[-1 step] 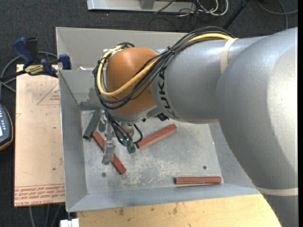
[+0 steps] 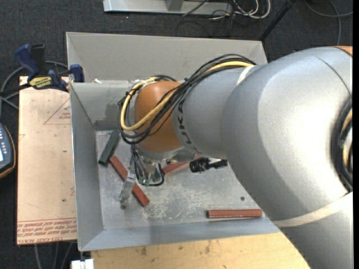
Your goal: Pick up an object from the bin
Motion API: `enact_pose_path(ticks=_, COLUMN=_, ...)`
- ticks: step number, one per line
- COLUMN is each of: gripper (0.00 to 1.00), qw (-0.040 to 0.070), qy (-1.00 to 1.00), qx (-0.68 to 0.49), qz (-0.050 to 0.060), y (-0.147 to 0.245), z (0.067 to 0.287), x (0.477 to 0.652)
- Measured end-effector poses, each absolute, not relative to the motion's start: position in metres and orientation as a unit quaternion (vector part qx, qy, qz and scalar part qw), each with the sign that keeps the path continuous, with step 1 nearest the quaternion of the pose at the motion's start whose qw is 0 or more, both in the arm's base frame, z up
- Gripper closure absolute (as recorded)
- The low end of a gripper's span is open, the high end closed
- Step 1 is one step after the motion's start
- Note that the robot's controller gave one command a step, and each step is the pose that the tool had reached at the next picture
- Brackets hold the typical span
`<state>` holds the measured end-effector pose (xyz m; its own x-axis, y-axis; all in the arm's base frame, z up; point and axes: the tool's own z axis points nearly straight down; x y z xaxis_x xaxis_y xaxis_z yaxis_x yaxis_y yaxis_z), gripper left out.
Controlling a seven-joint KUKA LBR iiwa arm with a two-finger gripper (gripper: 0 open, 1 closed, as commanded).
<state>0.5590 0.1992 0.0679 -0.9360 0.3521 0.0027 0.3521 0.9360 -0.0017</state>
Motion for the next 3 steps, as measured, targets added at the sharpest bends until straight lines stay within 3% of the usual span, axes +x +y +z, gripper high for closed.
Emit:
enact_pose_path(ticks=2, gripper=0.0, qw=0.0, qy=-0.984, qx=-0.179, qz=-0.001, y=0.2, z=0.068, x=0.56)
enact_pose_path(ticks=3, gripper=0.0, qw=0.001, qy=-0.962, qx=-0.274, qz=0.0, y=0.188, z=0.07, x=0.55)
